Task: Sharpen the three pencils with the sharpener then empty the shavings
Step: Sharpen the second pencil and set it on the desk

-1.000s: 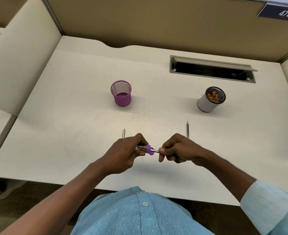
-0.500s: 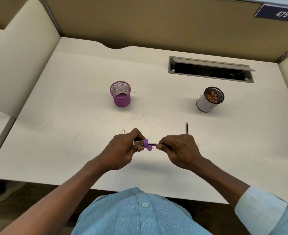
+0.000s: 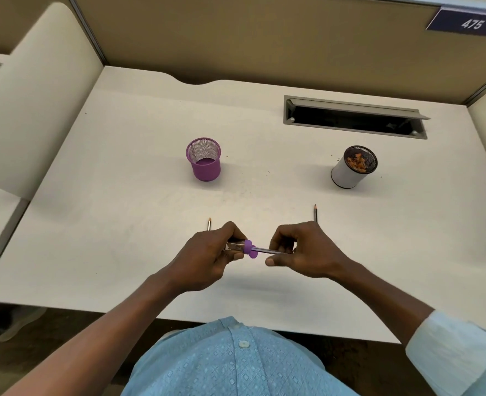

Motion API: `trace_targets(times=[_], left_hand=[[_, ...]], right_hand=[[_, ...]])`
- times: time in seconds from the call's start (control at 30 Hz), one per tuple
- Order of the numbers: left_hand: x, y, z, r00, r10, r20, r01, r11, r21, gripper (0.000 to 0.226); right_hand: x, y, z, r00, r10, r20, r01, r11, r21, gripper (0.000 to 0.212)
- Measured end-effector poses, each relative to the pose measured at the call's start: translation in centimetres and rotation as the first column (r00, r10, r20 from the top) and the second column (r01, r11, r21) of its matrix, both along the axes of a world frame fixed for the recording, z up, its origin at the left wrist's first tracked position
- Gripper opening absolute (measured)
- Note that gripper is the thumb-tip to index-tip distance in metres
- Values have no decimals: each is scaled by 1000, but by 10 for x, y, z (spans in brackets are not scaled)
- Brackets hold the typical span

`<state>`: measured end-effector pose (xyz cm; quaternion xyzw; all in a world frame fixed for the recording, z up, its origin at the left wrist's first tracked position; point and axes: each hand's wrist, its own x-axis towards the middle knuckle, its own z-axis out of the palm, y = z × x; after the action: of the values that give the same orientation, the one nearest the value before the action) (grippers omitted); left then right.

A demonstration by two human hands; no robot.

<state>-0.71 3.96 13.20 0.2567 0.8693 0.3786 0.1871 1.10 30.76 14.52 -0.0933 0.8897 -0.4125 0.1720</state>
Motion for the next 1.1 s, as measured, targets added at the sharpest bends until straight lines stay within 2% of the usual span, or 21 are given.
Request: trace_targets(times=[0.03, 0.1, 0.17, 0.2, 0.23, 0.27, 0.3, 0.33, 0.37, 0.4, 0.47, 0.77, 0.9, 1.1], left_hand=[[-1, 0, 1, 1000, 7, 5, -7, 1000, 1, 20], [0, 2, 3, 1000, 27, 10, -27, 1000, 12, 18], [1, 4, 6, 999, 44, 4, -44, 999, 27, 17], [1, 4, 7, 999, 48, -2, -48, 999, 27, 17], [1, 4, 7, 999, 45, -15, -45, 999, 20, 18], [1, 3, 7, 999, 34, -33, -34, 999, 9, 19], [1, 3, 7, 999, 16, -50, -16, 1000, 0, 22], [1, 2, 6, 998, -10, -61, 10, 1000, -6, 25], [2, 1, 5, 997, -34, -70, 34, 999, -4, 27], [4, 1, 4, 996, -49, -77, 49, 999, 6, 27], [6, 3, 3, 994, -46, -96, 50, 998, 42, 28], [2, 7, 2, 982, -66, -176, 86, 990, 108, 39], [0, 7, 2, 974, -61, -217, 80, 994, 80, 37], [-5, -1, 3, 978, -11, -208, 25, 997, 67, 39]], right_hand=[[2, 1, -5, 988, 23, -152, -20, 1000, 24, 19], [6, 0, -11, 895, 93, -437, -32, 989, 145, 14], [8, 1, -15, 804, 143, -578, 5, 969, 247, 14], [9, 0, -15, 800, 134, -585, 28, 965, 260, 18], [10, -2, -14, 843, 104, -528, 35, 968, 247, 22], [9, -5, -11, 917, 56, -394, 25, 980, 198, 25], [6, -5, -8, 985, 16, -173, 3, 994, 107, 27], [2, -4, -4, 996, -1, 86, 1, 1000, -2, 30], [-2, -2, 1, 948, 12, 318, 21, 995, -100, 32], [-5, 2, 6, 873, 50, 486, 43, 983, -178, 35], [-10, 7, 11, 751, 133, 647, 74, 956, -282, 36], [-13, 19, 0, 436, 320, 841, 293, 833, -469, 33], [-12, 18, -3, 442, 302, 845, 314, 830, -461, 33], [-14, 29, -2, 540, 266, 799, 209, 877, -433, 34]])
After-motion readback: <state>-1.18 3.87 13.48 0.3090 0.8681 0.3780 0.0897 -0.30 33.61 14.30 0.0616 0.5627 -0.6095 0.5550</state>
